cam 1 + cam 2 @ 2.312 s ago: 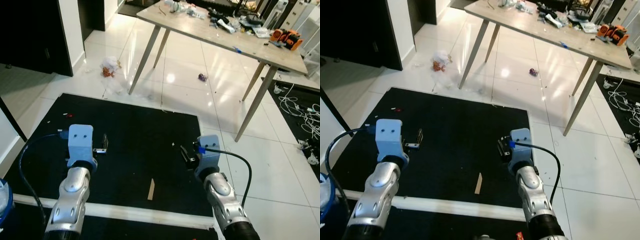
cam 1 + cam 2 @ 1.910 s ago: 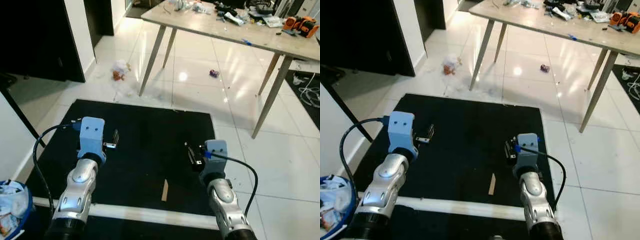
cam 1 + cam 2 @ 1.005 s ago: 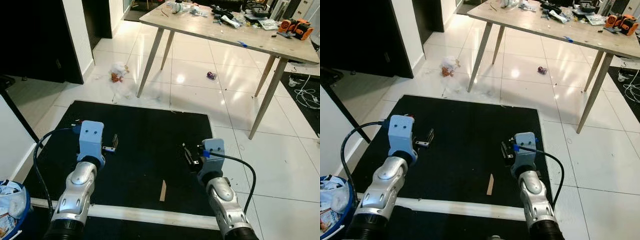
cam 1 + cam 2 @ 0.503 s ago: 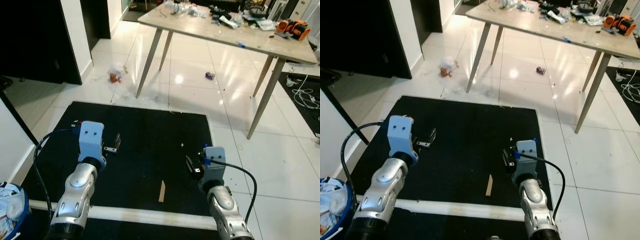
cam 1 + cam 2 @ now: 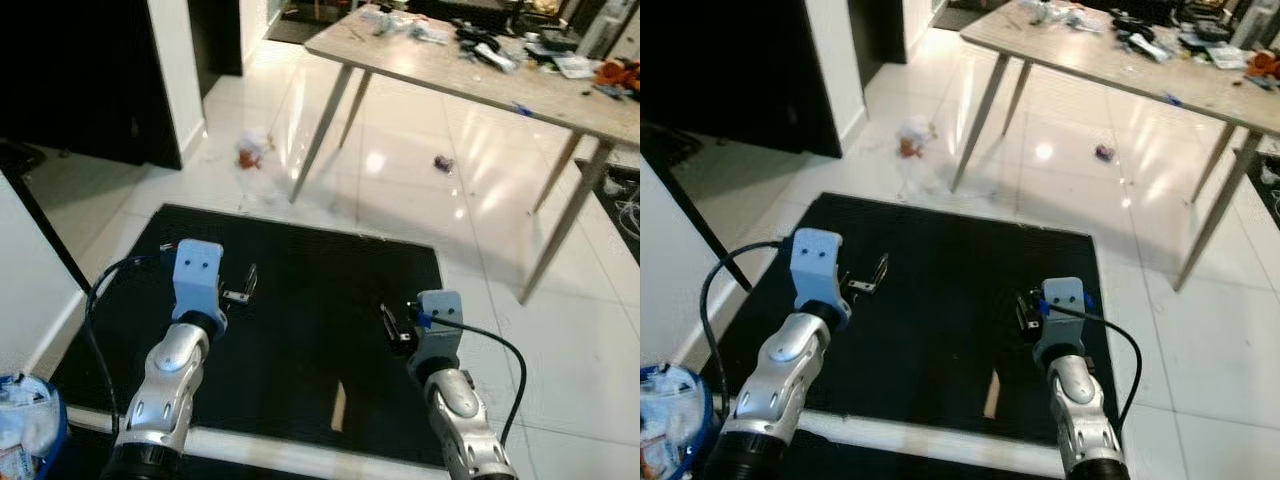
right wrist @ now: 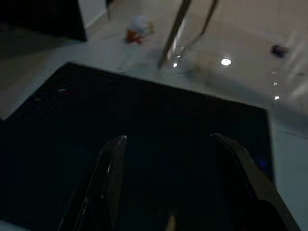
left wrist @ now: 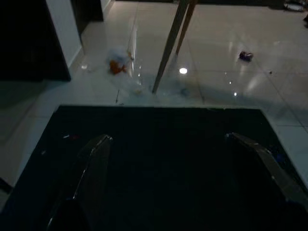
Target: Picking trash to rubbish bin
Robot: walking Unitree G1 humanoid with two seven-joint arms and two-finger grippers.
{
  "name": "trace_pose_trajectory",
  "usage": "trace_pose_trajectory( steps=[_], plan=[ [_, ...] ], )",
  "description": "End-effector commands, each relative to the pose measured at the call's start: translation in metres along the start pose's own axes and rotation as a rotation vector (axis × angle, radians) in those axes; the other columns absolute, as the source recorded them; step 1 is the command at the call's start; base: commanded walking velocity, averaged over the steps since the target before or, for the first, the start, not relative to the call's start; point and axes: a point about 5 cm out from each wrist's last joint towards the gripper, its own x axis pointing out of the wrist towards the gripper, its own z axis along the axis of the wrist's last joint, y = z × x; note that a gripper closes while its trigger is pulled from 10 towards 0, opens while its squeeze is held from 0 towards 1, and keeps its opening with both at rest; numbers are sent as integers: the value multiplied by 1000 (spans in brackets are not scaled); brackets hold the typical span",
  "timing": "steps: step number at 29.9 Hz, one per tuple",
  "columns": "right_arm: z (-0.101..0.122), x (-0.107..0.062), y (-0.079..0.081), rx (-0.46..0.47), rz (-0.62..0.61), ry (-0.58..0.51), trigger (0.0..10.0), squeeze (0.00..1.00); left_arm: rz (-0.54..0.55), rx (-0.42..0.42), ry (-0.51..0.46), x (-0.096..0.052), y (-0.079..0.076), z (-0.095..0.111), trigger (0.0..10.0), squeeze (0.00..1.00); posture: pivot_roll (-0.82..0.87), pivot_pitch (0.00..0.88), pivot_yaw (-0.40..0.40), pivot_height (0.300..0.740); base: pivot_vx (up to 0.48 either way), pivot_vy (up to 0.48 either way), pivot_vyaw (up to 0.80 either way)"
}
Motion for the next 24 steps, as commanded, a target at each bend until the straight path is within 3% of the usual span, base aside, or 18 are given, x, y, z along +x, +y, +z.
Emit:
trace_pose_trajectory(
  steps=[1, 17, 24],
  plan=[
    [-2, -4, -10, -12, -38, 1, 10000, 0, -21, 1, 5, -3, -4, -3, 10000, 0, -6, 137, -49, 740, 368, 0, 0],
    [-1, -8, -18, -8, -73, -6, 10000, 0, -20, -7, -2, -3, -4, -2, 10000, 0, -12, 137, -54, 740, 366, 0, 0],
    [-2, -10, -18, -5, -78, -7, 10000, 0, -26, -6, -8, -2, -4, 0, 10000, 0, -13, 139, -50, 740, 372, 0, -745]
  ],
)
